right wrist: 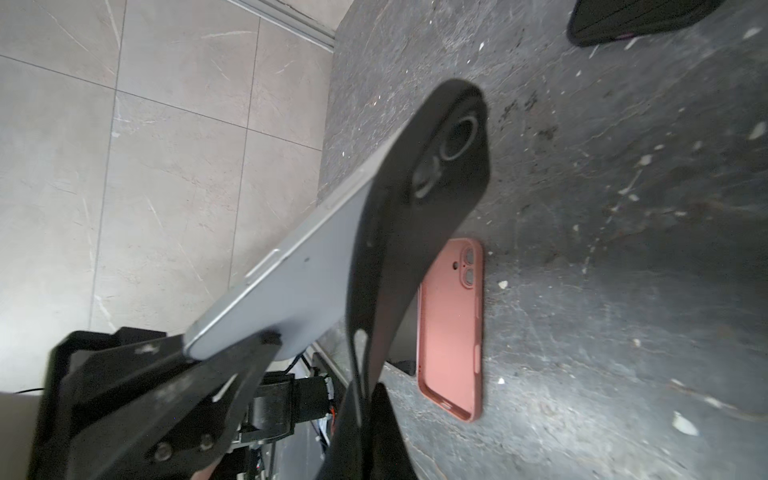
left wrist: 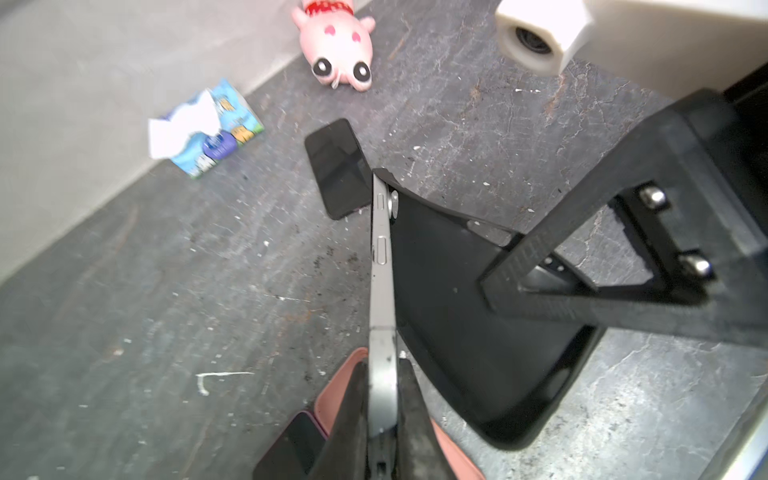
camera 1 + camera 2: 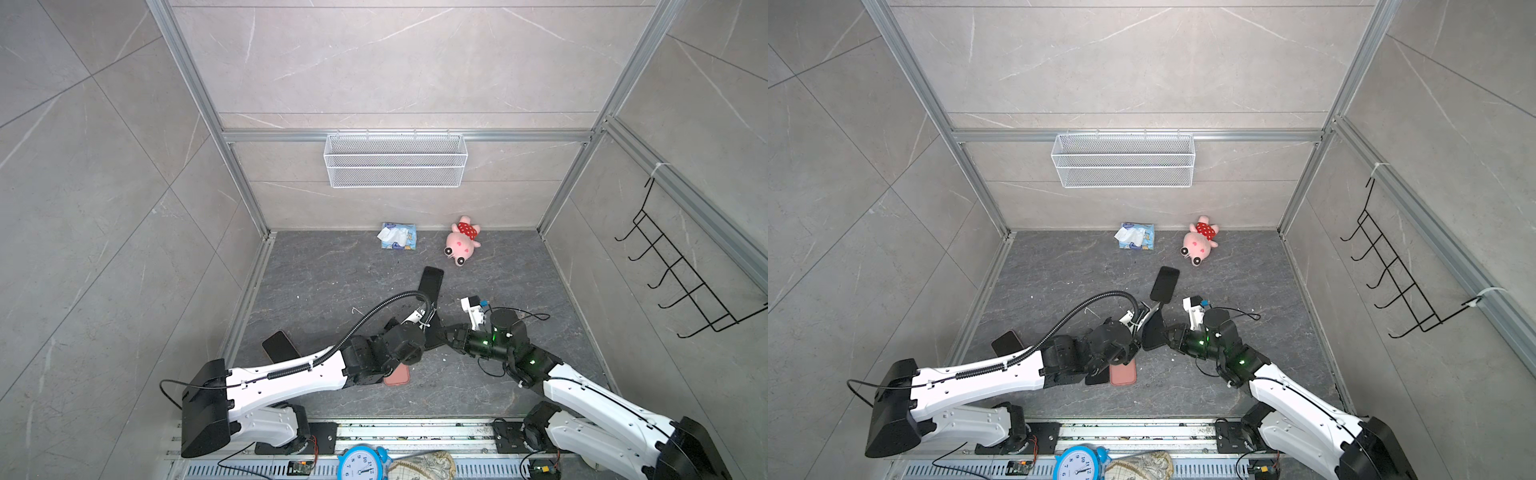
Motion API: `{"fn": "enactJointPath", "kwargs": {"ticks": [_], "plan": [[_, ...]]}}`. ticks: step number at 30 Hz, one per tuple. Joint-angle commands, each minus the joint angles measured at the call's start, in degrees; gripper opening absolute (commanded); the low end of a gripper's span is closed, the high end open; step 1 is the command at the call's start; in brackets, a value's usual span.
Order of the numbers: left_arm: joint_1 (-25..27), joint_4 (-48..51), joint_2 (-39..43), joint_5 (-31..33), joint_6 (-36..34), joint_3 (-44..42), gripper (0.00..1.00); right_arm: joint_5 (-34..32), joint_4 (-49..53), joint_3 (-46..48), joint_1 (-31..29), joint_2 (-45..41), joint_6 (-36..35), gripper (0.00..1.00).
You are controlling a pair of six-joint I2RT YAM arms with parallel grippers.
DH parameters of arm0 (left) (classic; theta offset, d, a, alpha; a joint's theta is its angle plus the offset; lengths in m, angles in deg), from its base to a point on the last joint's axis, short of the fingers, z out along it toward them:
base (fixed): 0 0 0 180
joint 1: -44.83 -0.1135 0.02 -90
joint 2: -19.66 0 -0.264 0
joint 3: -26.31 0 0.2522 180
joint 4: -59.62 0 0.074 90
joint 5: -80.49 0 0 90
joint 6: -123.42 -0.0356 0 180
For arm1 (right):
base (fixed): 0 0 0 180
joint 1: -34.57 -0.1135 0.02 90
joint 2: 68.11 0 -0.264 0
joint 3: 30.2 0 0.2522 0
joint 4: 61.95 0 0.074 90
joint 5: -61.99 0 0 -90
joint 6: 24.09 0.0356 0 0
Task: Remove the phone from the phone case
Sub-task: 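Lower the bare silver phone with the left gripper while the right holds the black case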
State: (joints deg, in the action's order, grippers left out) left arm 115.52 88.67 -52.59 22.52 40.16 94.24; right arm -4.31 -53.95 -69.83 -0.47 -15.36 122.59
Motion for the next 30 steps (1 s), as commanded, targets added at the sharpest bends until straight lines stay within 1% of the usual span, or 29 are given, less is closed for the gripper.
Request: {"fn": "enactJointPath", "kwargs": {"ticks": [1, 4, 7, 9, 11, 14, 17, 19, 22, 25, 28, 30], "plan": [[3.4, -4.1, 6.8, 8.3, -5.0, 1.3, 0.02, -11.2, 16.3, -0.6, 0.8, -1.8, -5.8, 0.0], [6.2, -4.1, 8.9, 11.5, -8.1, 1.9, 0.02, -15.8, 23.2, -2.2, 1.1, -3.3, -8.5, 0.0], [9.1, -2.2, 9.7, 14.9, -9.9, 2.5, 0.02, -17.4, 27.3, -4.4, 2.7, -2.7, -11.3, 0.0], [10.0, 0.2, 9.0, 16.2, -9.5, 2.5, 0.02, -18.6, 30.5, -6.5, 3.8, -2.3, -13.1, 0.0], [10.2, 4.0, 6.5, 16.6, -6.7, 2.7, 0.02, -20.2, 34.1, -9.1, 5.3, -3.8, -14.4, 0.0], [10.9, 8.3, 0.4, 19.0, -2.8, 3.5, 0.02, -24.2, 41.3, -14.5, 7.1, -6.3, -16.9, 0.0], [11.4, 13.8, -7.5, 20.6, 0.8, 6.7, 0.01, -23.5, 45.2, -18.2, 8.8, -7.4, -18.5, 0.0], [11.6, 20.3, -12.6, 21.5, 4.5, 10.9, 0.0, -22.3, 46.3, -18.9, 9.2, -7.7, -18.5, 0.0], [13.6, 29.5, -18.6, 23.7, 9.6, 16.6, 0.0, -21.0, 46.7, -18.3, 9.4, -8.6, -17.9, 0.0], [15.0, 42.3, -25.5, 24.3, 17.2, 23.3, 0.0, -18.2, 45.4, -16.1, 9.4, -9.6, -16.8, 0.0], [17.3, 47.8, -32.0, 23.3, 20.7, 28.1, 0.0, -15.8, 43.8, -13.6, 9.3, -9.5, -15.9, 0.0], [18.3, 50.7, -36.1, 23.2, 23.0, 31.0, 0.0, -15.4, 43.2, -12.5, 9.3, -9.6, -15.6, 0.0]]}}
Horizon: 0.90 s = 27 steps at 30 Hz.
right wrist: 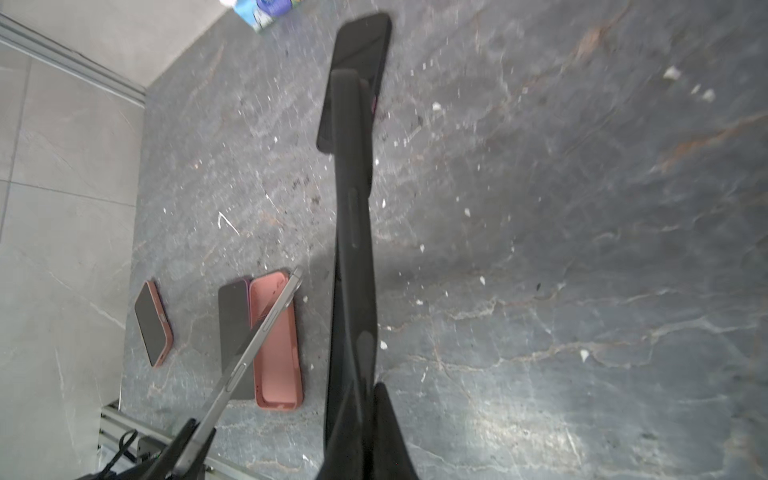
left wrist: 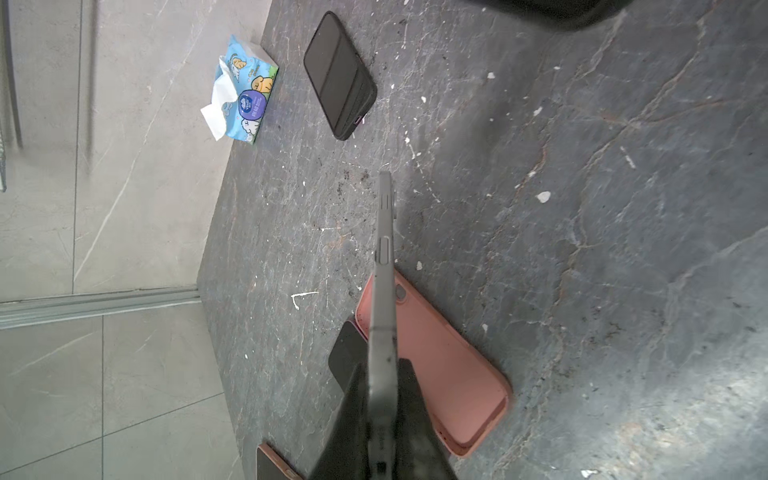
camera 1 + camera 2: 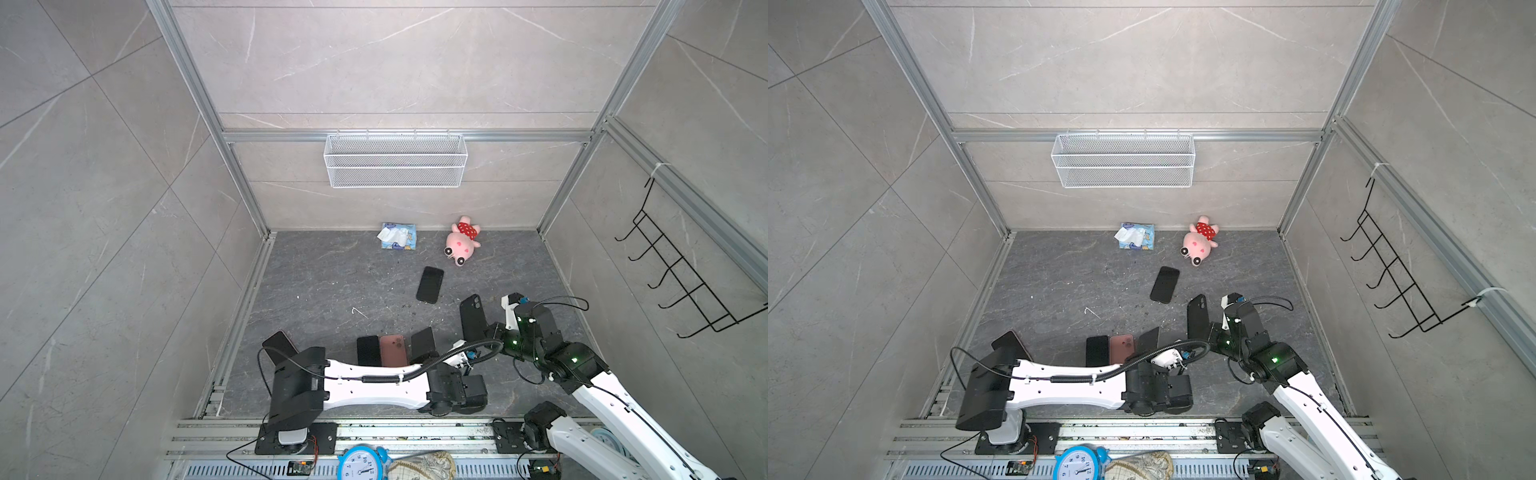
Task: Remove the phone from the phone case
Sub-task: 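Lower the bare silver phone with the left gripper while the right holds the black case, then set the silver phone and black case down on the table near the robot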
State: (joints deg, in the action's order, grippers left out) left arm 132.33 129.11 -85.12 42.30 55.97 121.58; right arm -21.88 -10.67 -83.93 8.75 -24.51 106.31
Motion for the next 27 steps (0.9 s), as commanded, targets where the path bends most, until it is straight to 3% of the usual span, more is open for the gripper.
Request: {"fn": "enactJointPath", "kwargs": {"ticks": [1, 11, 14, 19, 27], "plan": [[1.7, 11.8, -5.3, 3.4, 8.3, 5.0, 0.0, 2.5, -0.3, 2.0, 0.1, -0.7, 0.9, 0.0], [3.4, 16.1, -14.7, 1.4, 11.7, 9.9, 0.01, 2.9, 1.2, 5.5, 0.2, -4.5, 2.2, 0.0], [3.5, 14.7, -16.4, 0.7, 11.4, 9.9, 0.14, 4.8, -0.4, 8.5, 0.1, -4.9, 3.4, 0.0], [3.6, 12.3, -18.4, 0.5, 10.6, 8.8, 0.21, 7.0, -3.3, 12.6, 0.1, -5.2, 4.8, 0.0], [3.2, 9.3, -19.1, 0.6, 10.6, 5.4, 0.43, 10.3, -9.2, 17.1, 0.1, -2.7, 6.8, 0.0]]}}
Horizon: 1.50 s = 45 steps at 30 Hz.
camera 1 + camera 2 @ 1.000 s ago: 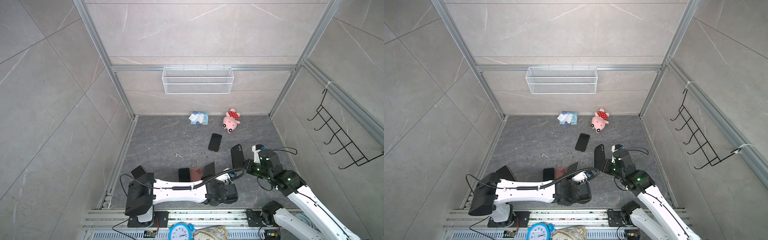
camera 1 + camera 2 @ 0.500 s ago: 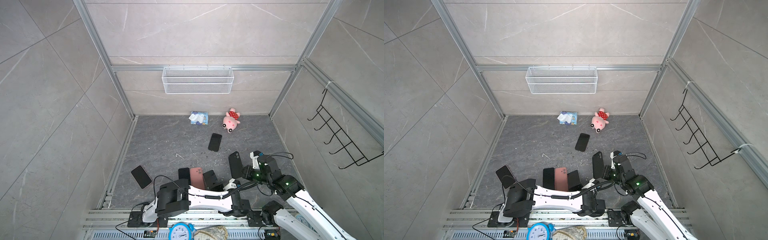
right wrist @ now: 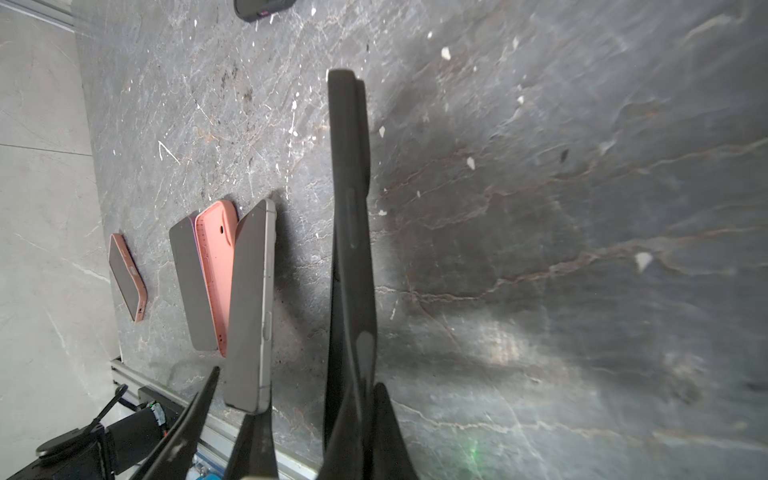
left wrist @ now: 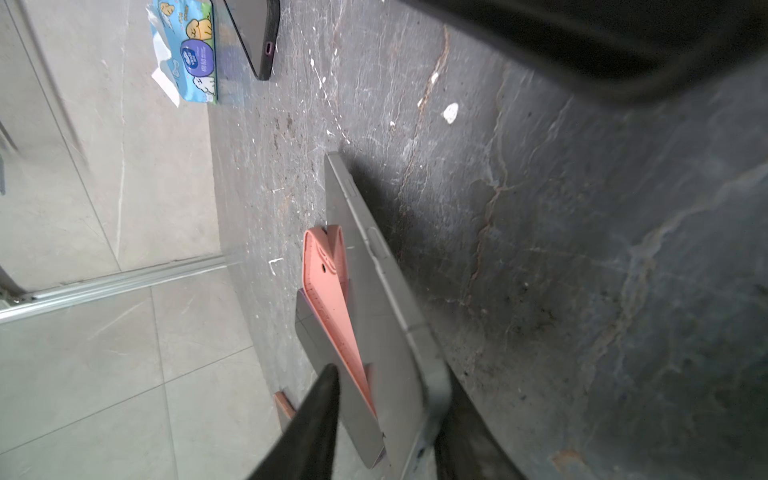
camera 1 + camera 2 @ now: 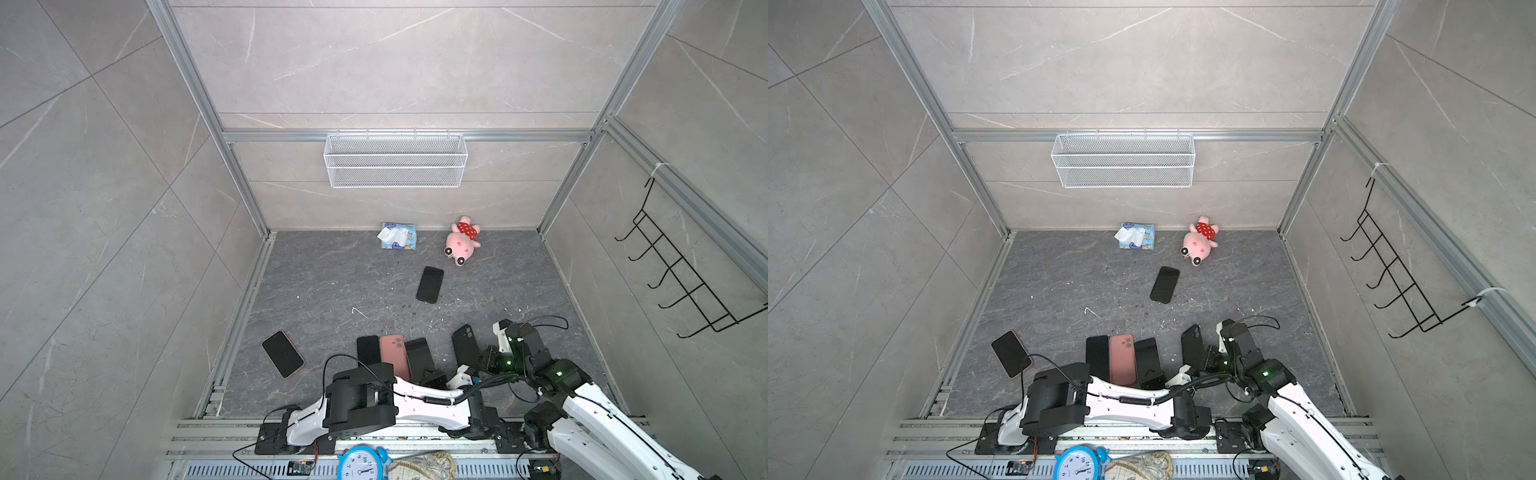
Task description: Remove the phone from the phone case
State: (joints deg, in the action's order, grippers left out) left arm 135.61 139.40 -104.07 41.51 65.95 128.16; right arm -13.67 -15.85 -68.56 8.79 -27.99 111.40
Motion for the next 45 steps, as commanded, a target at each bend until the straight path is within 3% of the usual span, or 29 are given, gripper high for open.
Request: {"fn": "enactJointPath", "kwargs": {"ticks": [1, 10, 17, 23, 24, 28, 30, 36, 41, 45], "plan": [[-0.2, -1.9, -0.2, 1.2, 0.3, -1.8, 0.45, 2.4, -4.9, 2.3, 0.0, 1.2, 1.9, 0.0], [-1.6, -3.5, -0.6, 1.0, 1.7, -5.1, 0.66, 3.2, -6.3, 3.6, 0.0, 2.5, 2.3, 0.0], [-2.3, -5.4, 0.4, 1.9, 2.8, -5.3, 0.73, 3.3, -5.7, 5.7, -0.1, 0.3, 3.4, 0.0], [-0.8, -4.6, 6.1, 0.8, 7.5, -7.9, 0.78, 3.4, -6.7, 7.7, -0.2, -0.8, 4.5, 0.0], [-0.5, -4.6, 7.3, 0.5, 8.5, -8.4, 0.9, 3.8, -7.5, 8.0, -0.3, -0.5, 4.6, 0.0], [0.7, -5.7, 12.3, -0.7, 11.0, -10.2, 0.92, 3.9, -10.3, 8.9, -0.6, 1.4, 5.3, 0.0], [1.5, -8.0, 15.1, -1.8, 11.0, -11.9, 0.99, 3.9, -11.9, 8.9, -0.8, 2.8, 5.4, 0.0], [2.0, -8.1, 23.4, -1.9, 18.0, -18.2, 1.0, 2.4, -20.7, 10.0, -3.2, 9.0, 7.7, 0.0], [1.2, -7.6, 34.2, -0.9, 25.9, -26.5, 1.0, -3.8, -29.8, 9.1, -11.5, 18.8, 11.1, 0.0], [-0.3, -7.0, 41.4, -0.4, 28.2, -31.1, 1.0, -8.0, -34.7, 7.5, -15.8, 26.2, 13.3, 0.0]]}}
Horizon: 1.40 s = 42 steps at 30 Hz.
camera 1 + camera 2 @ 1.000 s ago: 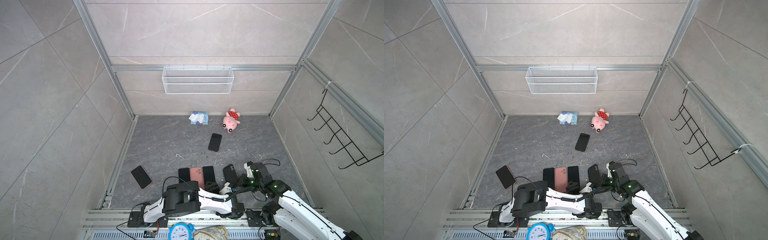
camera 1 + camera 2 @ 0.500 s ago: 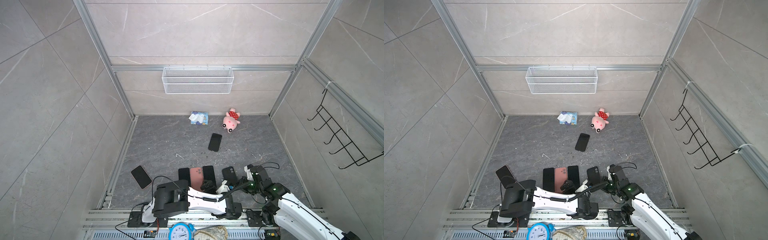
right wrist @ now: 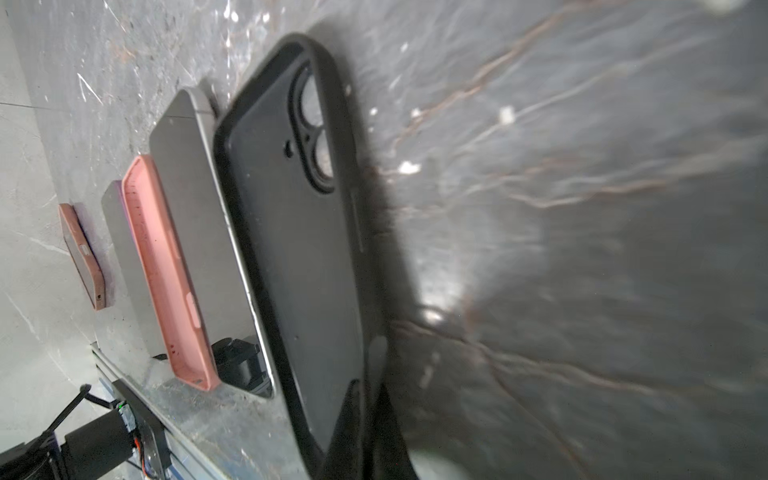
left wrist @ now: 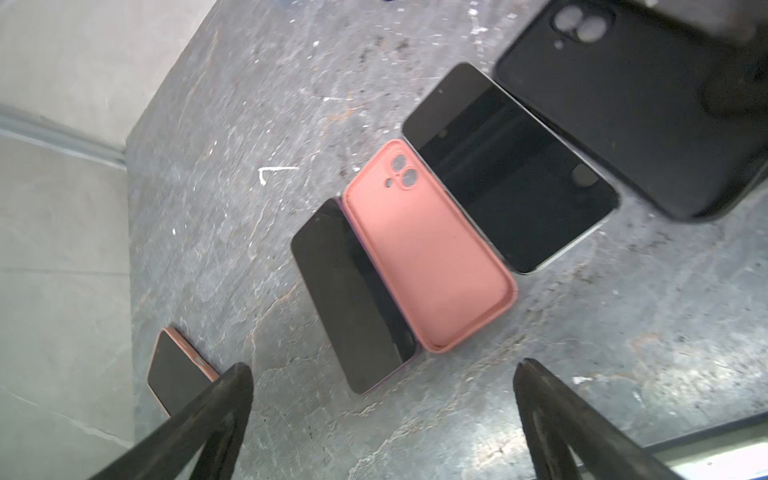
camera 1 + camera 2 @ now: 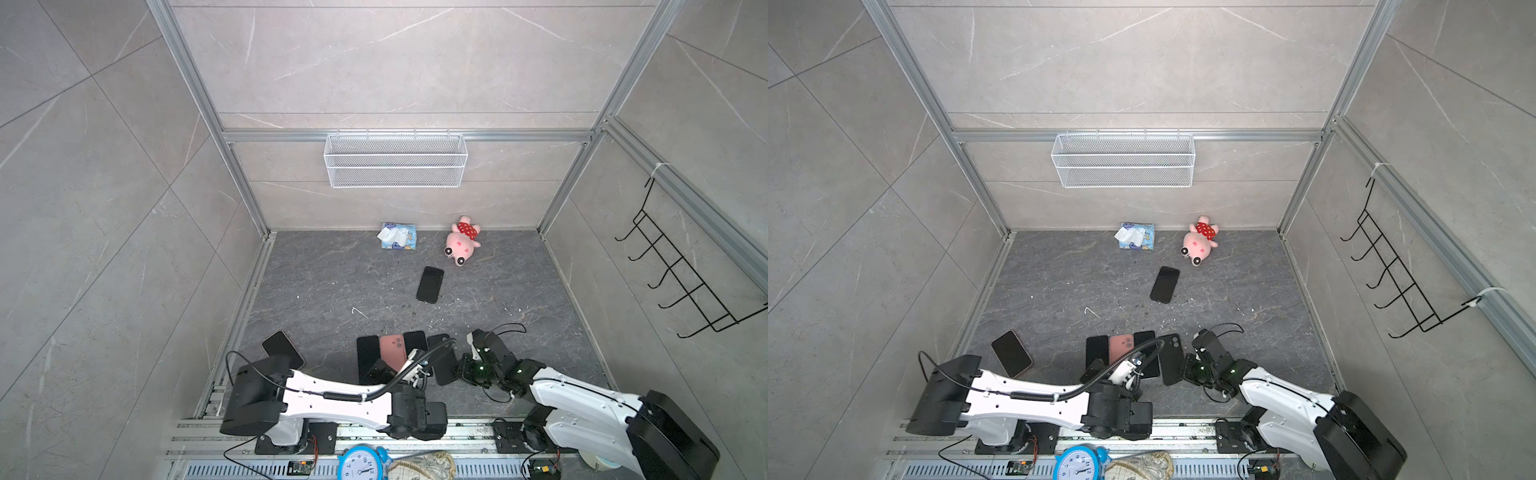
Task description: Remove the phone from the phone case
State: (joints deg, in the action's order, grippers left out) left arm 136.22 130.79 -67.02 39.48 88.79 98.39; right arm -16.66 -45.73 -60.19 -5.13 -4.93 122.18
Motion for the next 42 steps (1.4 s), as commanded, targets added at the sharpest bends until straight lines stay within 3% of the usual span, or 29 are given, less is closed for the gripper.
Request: {"fn": "enactJointPath", "kwargs": {"ticks": [1, 9, 18, 24, 33, 40, 42], "plan": [[-1.3, 2.1, 6.0, 2.0, 5.8, -2.1, 1.0, -6.1, -5.6, -0.8, -2.4, 4.1, 3.2, 0.0], [-4.5, 6.2, 14.5, 4.4, 6.9, -3.9, 1.0, -12.5, -2.5, -1.6, -3.4, 3.0, 3.9, 0.0], [-11.3, -5.5, 21.2, -0.5, -3.4, -6.9, 1.0, -11.4, -5.3, -4.0, -4.3, 9.9, 1.6, 0.0], [-17.8, -10.0, 24.3, -5.9, -7.3, -8.5, 1.0, -13.2, -8.0, -4.7, -11.7, 13.5, 4.6, 0.0], [-21.3, -12.5, 25.3, -7.1, -11.5, -7.4, 1.0, -22.6, -10.3, -8.2, -24.0, 19.4, 15.5, 0.0], [-22.7, -13.2, 25.1, -8.4, -12.4, -7.3, 1.0, -24.0, -6.0, -10.1, -25.7, 19.2, 15.8, 0.39], [-23.0, -13.3, 25.2, -8.6, -12.4, -7.3, 1.0, -24.4, -3.6, -9.6, -25.8, 17.1, 15.4, 0.61]]}}
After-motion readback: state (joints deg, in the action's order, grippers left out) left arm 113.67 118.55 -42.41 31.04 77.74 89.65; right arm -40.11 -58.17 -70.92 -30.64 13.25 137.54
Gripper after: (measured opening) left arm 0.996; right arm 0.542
